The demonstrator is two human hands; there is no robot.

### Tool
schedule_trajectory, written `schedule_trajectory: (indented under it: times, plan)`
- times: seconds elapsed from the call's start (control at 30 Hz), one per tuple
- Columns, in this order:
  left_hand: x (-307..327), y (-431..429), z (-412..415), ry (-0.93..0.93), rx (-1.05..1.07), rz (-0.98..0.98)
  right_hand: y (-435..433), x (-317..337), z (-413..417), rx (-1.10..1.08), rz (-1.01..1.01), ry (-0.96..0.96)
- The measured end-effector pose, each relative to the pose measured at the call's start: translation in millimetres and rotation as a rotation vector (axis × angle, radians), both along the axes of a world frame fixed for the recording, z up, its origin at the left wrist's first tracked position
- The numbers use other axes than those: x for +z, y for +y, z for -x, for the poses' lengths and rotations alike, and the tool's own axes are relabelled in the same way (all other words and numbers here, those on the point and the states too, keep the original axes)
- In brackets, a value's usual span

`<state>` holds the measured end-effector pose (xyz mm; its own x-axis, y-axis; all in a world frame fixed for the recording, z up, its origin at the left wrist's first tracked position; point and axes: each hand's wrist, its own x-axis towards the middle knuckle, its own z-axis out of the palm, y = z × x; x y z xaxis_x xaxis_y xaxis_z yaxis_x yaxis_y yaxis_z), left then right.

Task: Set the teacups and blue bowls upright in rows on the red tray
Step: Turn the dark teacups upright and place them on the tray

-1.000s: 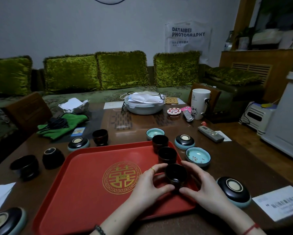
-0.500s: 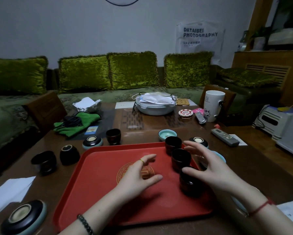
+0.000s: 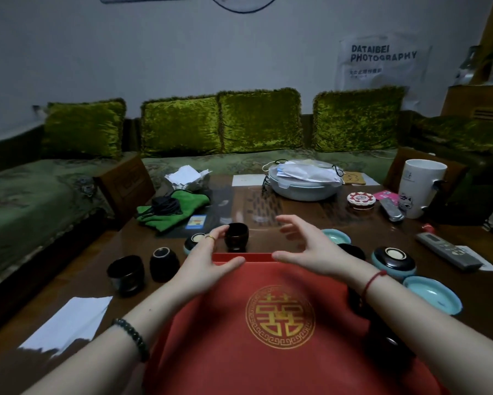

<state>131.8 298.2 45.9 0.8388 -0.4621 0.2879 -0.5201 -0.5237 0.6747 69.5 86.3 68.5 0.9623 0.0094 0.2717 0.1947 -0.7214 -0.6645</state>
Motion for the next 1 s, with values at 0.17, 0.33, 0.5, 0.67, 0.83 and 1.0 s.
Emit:
schedule_trajectory:
  times: [0.17, 0.33, 0.5, 0.67, 0.83, 1.0]
  plan:
    - [-8.2, 8.0, -34.2, 0.032, 0.064, -0.064, 12.9, -13.7, -46.7, -0.019, -0.051, 0.036]
    - [-19.0, 4.9, -66.4, 0.047, 0.105, -0.133, 20.0, -31.7, -87.1, -0.047, -0.087, 0.091]
    - [-33.2, -6.9, -92.2, 0.034, 0.135, -0.281, 23.2, -46.1, -117.3, -0.047, -0.074, 0.133]
    - [-46.3, -13.9, -110.2, 0.003, 0.151, -0.341, 25.8, -54.3, -134.1, -0.027, -0.072, 0.166]
    - [-54.7, -19.3, -118.4, -0.005, 0.169, -0.316, 26.6, -61.4, -143.4, -0.018, -0.117, 0.174]
    - [-52.1, -22.9, -115.4, -0.016, 0.193, -0.217, 25.0, -63.1, -144.7, -0.062, -0.155, 0.142]
